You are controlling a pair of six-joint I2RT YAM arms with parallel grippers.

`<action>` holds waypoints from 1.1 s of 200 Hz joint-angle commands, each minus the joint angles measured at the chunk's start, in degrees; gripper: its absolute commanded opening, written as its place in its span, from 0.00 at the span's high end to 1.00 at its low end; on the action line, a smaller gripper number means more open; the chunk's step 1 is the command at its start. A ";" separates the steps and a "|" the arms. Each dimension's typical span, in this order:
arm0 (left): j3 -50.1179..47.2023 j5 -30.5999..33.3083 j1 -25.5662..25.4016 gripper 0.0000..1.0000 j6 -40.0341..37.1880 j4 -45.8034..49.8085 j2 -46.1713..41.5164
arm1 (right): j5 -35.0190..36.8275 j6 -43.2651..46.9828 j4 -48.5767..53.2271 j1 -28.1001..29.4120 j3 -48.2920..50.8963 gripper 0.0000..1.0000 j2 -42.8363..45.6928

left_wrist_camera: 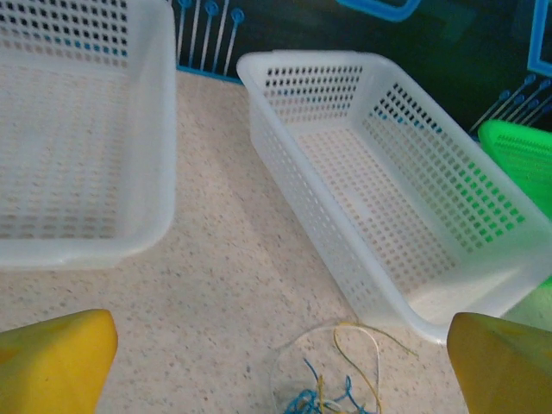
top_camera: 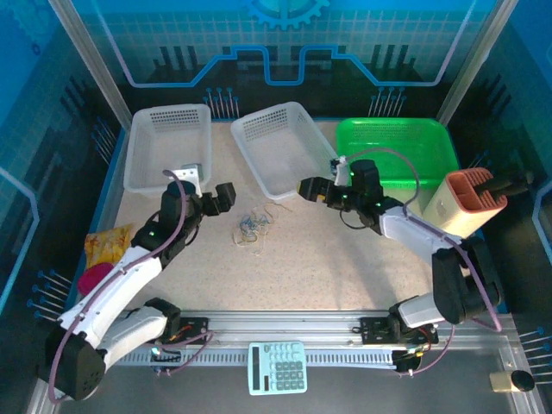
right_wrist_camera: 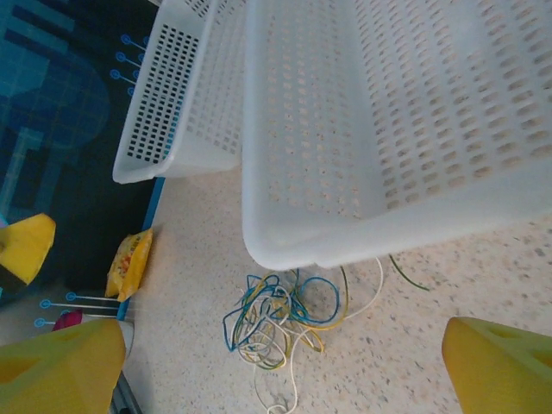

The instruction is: Untangle the cables

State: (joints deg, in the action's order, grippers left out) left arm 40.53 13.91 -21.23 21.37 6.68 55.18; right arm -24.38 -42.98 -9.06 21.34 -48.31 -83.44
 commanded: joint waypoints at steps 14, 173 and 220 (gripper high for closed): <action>0.33 0.06 -2.05 0.01 3.57 0.05 0.47 | 3.48 -4.49 0.15 3.52 -4.78 0.07 -7.56; -4.93 -4.19 -2.78 0.01 6.50 1.59 0.10 | 11.47 2.40 9.78 12.67 -10.75 0.11 -6.94; -4.55 -4.17 -3.94 0.01 5.22 -0.28 7.05 | 33.81 13.69 26.76 19.80 -8.91 0.00 7.74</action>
State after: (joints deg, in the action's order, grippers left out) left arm 35.86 10.66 -24.18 27.07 7.22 59.27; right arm -4.62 -36.80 6.68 38.35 -58.04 -81.28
